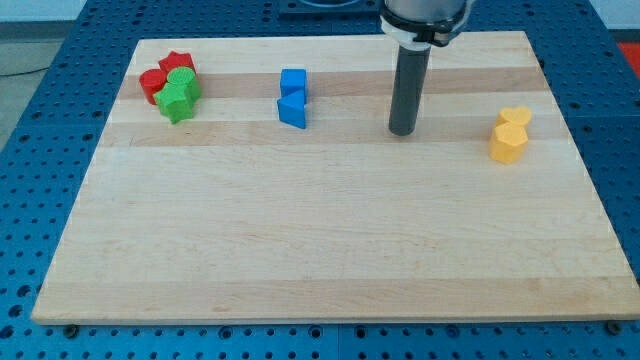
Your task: Move your arm to the center of the board
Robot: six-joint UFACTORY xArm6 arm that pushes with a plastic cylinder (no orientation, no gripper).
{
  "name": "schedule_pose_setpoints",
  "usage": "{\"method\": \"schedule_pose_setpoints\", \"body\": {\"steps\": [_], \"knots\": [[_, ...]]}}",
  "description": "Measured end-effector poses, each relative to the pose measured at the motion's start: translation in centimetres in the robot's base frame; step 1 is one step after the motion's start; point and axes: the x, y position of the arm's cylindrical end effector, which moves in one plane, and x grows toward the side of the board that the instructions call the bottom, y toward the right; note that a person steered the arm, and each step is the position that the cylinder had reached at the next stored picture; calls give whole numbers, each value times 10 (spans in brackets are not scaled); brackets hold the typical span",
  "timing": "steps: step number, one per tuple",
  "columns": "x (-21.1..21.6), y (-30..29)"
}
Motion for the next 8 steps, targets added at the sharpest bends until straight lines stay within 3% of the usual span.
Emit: {"method": "schedule_pose_setpoints", "body": {"steps": [8], "knots": [[0, -14]]}}
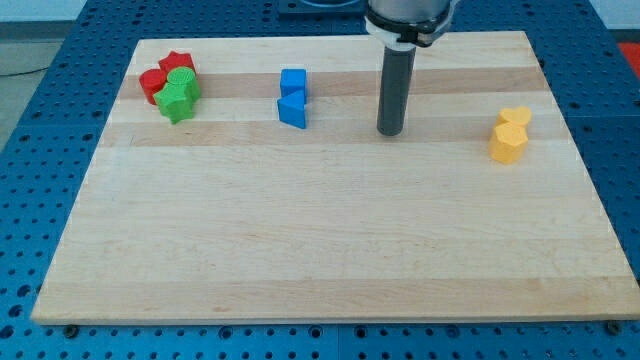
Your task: Move your arm to the center of the board
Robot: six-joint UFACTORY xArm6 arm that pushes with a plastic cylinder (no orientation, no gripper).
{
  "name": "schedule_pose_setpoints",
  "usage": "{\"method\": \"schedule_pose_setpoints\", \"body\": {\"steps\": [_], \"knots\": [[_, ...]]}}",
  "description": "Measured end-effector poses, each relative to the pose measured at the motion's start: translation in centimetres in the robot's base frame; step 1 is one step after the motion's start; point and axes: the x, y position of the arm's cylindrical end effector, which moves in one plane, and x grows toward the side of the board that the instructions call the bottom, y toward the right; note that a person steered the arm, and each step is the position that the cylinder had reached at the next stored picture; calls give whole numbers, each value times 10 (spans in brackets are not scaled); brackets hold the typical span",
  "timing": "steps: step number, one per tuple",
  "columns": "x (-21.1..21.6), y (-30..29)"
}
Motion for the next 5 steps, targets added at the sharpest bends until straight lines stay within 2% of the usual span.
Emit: {"method": "schedule_pose_setpoints", "body": {"steps": [5], "knots": [[0, -30]]}}
